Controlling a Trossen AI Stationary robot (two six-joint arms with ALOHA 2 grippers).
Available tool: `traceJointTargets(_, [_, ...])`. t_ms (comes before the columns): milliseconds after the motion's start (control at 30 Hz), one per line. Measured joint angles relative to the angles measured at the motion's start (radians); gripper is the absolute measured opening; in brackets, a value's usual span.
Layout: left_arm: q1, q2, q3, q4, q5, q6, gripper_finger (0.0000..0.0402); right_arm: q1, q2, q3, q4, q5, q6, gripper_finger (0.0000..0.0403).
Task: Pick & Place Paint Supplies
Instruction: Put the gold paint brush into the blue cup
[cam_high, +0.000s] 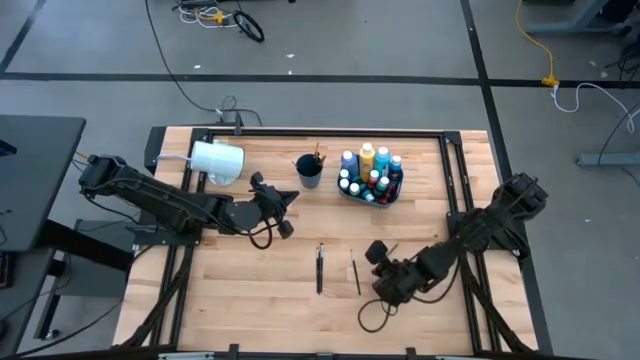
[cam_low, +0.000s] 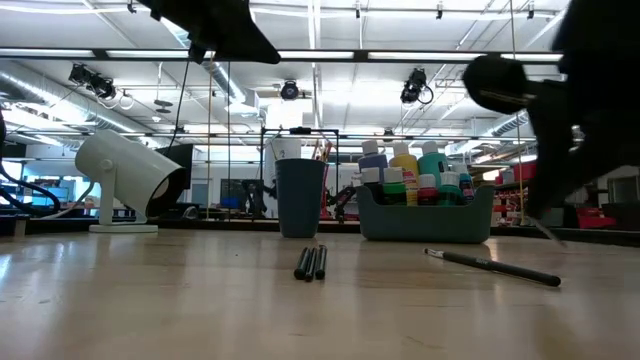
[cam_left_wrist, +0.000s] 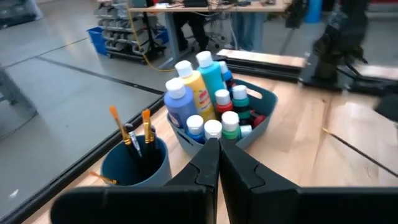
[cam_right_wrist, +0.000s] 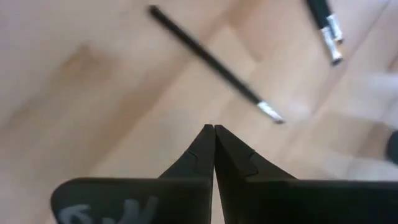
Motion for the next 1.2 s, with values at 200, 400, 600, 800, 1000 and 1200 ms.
traceJointTargets(200, [0.015,0.000,0.000,0.002,0.128,0.166,0.0019,-0.056,0.000,0.000,0.084,0.030,-0.208,0.0005])
traceJointTargets(400, [0.050,0.000,0.000,-0.032,0.273,0.233,0.0030,-0.096,-0.001,0.001,0.254,0.134,-0.378,0.0005])
traceJointTargets(600, [0.090,0.000,0.000,-0.108,0.340,0.111,0.0070,-0.110,-0.001,0.001,0.489,0.232,-0.637,0.0005])
traceJointTargets(800, [0.090,0.014,0.001,-0.139,0.374,0.168,0.0108,-0.112,-0.001,0.001,0.826,0.341,-0.831,0.0005])
traceJointTargets(1000, [0.085,0.047,-0.002,-0.119,0.277,0.344,0.0125,-0.115,-0.011,0.002,1.209,0.392,-0.850,0.0005])
traceJointTargets(1200, [0.085,0.115,0.000,0.044,0.267,0.367,0.0126,-0.145,-0.056,0.003,1.353,0.334,-0.805,0.0005])
